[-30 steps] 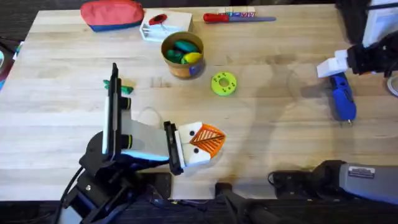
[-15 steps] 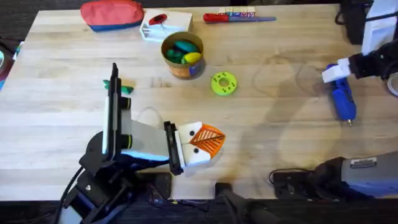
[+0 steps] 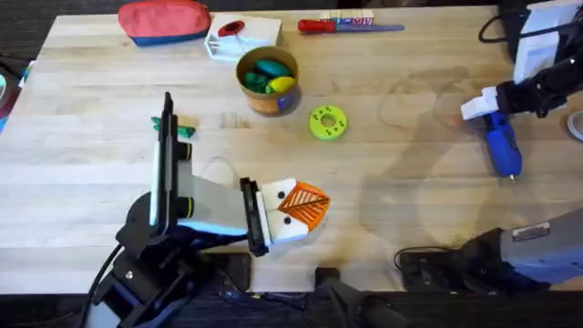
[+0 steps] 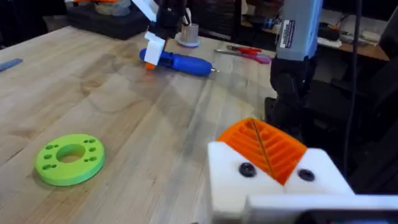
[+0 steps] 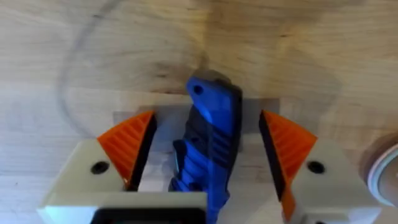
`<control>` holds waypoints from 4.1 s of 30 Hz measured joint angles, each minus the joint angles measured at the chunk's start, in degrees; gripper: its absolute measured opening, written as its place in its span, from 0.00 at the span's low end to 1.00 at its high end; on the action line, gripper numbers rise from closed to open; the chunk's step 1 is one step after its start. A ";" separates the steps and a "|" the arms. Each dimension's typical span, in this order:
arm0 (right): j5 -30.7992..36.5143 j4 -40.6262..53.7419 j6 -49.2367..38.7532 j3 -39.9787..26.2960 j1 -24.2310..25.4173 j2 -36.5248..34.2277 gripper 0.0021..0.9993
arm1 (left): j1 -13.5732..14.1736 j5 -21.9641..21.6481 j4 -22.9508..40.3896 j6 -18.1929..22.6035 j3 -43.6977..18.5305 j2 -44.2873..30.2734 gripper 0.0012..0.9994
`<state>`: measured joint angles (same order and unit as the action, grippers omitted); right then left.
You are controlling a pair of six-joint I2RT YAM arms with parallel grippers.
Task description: Pick up the gripper from the table and insert it into the empty holder that is missing its gripper. Then pick up a screw, insert it into the mounting hole, and use the screwdriver to tighten it. Finally, clean up the table by picking up the vegetable and placing it into the bucket.
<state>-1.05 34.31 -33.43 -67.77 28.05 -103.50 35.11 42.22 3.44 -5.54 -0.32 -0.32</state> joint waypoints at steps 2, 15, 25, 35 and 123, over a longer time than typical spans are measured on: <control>-0.23 0.22 0.20 -0.07 0.05 -0.24 0.99 | 0.00 0.00 0.00 0.00 0.00 0.00 0.02; -0.69 3.73 0.63 -1.01 0.40 -1.14 0.92 | 0.00 0.00 0.00 0.00 0.00 0.00 0.02; -1.98 4.63 0.61 -1.20 1.65 -1.14 0.80 | 0.00 0.00 0.00 0.00 0.00 0.00 0.02; -1.78 6.46 0.59 -2.32 1.89 -1.67 0.69 | 0.00 0.00 0.00 0.00 0.00 0.00 0.02; -19.30 -54.98 36.84 26.38 -76.91 53.94 0.01 | 0.00 0.00 0.00 0.00 0.00 0.00 0.02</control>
<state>-20.35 -20.67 3.41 -41.39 -48.86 -49.56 35.11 42.22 3.44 -5.54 -0.32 -0.32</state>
